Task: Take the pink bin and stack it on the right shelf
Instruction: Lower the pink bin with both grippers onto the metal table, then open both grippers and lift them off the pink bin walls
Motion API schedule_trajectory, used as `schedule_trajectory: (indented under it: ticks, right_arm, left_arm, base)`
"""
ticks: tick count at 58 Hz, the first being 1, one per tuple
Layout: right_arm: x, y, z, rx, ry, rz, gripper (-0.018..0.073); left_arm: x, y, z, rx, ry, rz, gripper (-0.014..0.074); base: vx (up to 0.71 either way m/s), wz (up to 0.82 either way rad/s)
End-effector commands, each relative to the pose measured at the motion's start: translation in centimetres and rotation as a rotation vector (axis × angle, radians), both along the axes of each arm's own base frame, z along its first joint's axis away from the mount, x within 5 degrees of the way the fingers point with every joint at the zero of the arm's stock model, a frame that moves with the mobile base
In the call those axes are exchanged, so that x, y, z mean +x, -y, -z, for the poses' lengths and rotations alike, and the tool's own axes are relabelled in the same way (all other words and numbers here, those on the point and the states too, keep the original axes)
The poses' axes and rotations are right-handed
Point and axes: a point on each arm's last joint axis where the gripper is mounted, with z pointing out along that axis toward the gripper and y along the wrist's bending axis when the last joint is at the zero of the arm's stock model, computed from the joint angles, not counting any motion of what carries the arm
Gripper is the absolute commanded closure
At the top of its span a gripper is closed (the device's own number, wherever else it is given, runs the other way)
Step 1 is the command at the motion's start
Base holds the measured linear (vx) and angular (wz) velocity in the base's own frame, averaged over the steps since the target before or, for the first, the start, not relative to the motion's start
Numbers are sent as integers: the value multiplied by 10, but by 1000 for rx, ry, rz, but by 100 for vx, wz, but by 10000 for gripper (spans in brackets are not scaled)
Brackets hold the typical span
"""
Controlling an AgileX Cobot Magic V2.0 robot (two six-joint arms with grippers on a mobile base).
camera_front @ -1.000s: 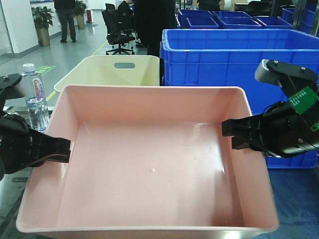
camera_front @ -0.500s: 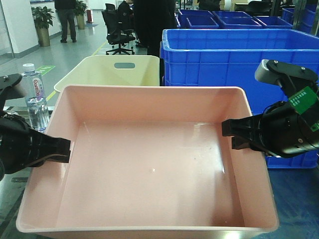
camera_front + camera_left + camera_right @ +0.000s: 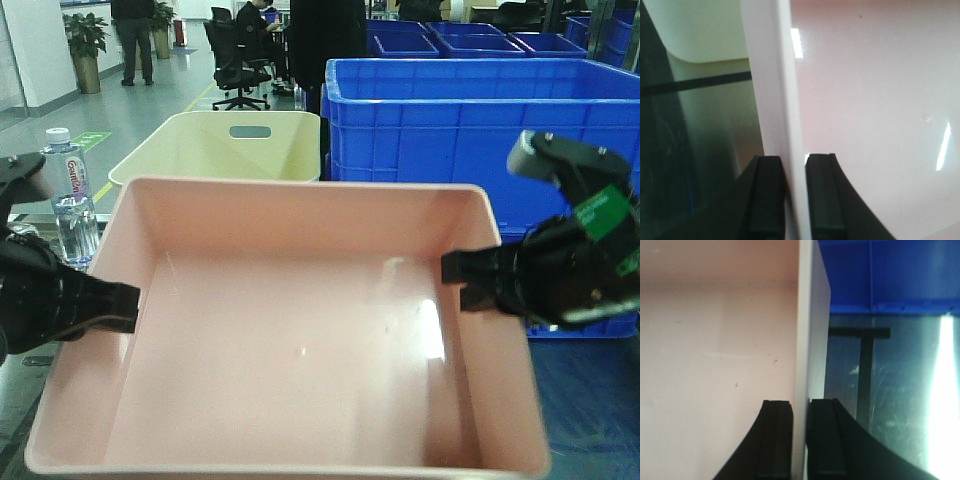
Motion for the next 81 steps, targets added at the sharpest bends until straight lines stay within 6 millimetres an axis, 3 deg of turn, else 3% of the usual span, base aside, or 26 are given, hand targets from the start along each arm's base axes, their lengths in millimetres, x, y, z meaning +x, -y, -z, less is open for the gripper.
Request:
schedule_trajectory:
  ticks: [1,10,19,24,34,45,52,60,65,74,81]
  right_arm:
    - [-1,-6,4,70,76,-6,568]
    - [-7,-29,40,89,85,-62,568]
    - [-5,-34,45,96,136,-69,566]
    - [-2,-33,48,58,140,-77,563]
    - [0,-33,55,35,105,-81,537]
    - [0,-33,57,31,89,-82,419]
    - [0,-33,57,30,86,-83,288]
    - [-1,-33,58,27,79,-84,133]
    - [-1,-33,58,29,76,-84,81]
    - [-3,-33,55,34,90,-83,71]
    - [-10,-27,39,56,156,-73,95]
  left_arm:
    - [-1,1,-6,-17,3,-6,598]
    - [4,-2,26,28,-53,-49,598]
    - [0,-3,58,59,-141,-52,598]
    - [-1,-4,66,66,-158,-57,596]
    - [2,-6,63,79,-109,-65,590]
    - [3,-6,63,90,-92,-68,544]
    - [3,-7,63,92,-96,-66,461]
    - [3,-7,63,92,-91,-67,296]
    - [4,-7,62,90,-77,-70,187]
    - [4,-7,55,78,-42,-73,65]
    - [-1,-9,35,45,53,-82,57]
  base:
    - [0,0]
    - [0,0]
    - [0,0]
    - [0,0]
    - [0,0]
    - [0,0]
    - [0,0]
    - [0,0]
    - [0,0]
    - [0,0]
    - [0,0]
